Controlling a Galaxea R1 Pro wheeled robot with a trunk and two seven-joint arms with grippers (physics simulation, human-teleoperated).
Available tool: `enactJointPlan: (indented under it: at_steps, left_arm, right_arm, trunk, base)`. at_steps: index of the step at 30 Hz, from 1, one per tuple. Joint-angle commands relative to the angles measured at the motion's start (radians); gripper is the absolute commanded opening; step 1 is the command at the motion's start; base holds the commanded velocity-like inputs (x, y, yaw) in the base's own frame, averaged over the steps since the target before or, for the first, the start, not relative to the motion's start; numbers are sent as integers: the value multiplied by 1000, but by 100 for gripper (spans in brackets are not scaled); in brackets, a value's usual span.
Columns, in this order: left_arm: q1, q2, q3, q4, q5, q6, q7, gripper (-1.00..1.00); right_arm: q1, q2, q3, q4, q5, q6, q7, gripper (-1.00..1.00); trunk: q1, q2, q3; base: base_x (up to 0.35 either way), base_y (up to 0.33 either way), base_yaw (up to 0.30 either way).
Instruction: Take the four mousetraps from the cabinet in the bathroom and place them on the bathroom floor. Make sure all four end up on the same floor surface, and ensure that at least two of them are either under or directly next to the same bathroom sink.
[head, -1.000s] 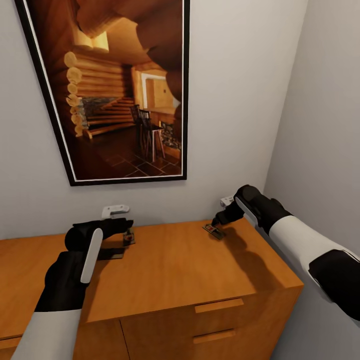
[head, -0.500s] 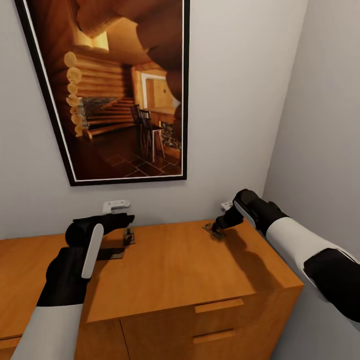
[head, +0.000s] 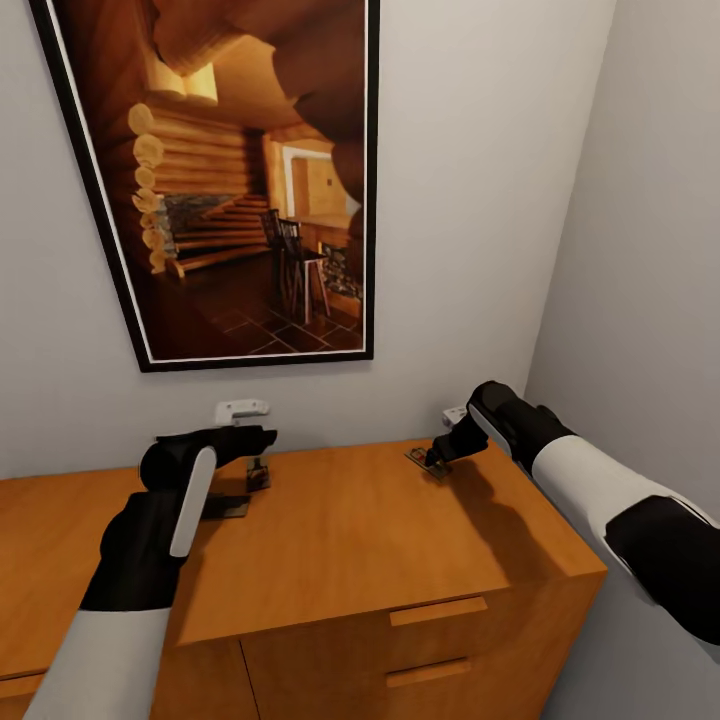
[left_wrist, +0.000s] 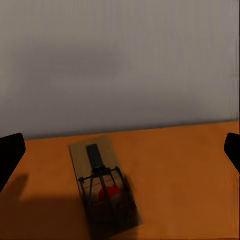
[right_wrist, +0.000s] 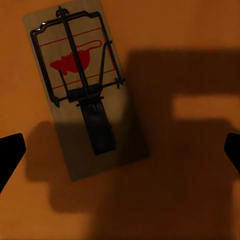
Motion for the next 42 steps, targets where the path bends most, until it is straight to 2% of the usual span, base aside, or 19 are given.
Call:
enactJointPlan:
  at_steps: [1, 5, 13, 34, 42]
  left_arm:
    - [-1, 0, -12, -1, 9, 4, 10, 100]
    - [-1, 0, -52, 0, 8, 4, 10, 100]
    - [-1, 0, -79, 1, 7, 4, 10, 100]
    - [-1, 0, -82, 1, 5, 4, 12, 100]
    - [-1, 0, -80, 1, 5, 4, 12, 100]
  right_arm:
    - [-1, -1, 8, -2, -9, 3, -2, 100]
    - [-1, -1, 8, -2, -9, 3, -2, 100]
    - [-1, 0, 8, -2, -9, 4, -2, 100]
    - [-1, 0, 8, -2, -9, 7, -2, 100]
    - [-1, 0, 8, -2, -9, 6, -2, 100]
  trunk:
    - [0, -1, -1]
    - [0, -1, -1]
    - [0, -1, -1]
    - [0, -1, -1]
    - [31, -57, -26]
  base:
    - [0, 0, 0]
    - [0, 0, 0]
    - [0, 0, 0]
    - [0, 0, 0]
    - [0, 0, 0]
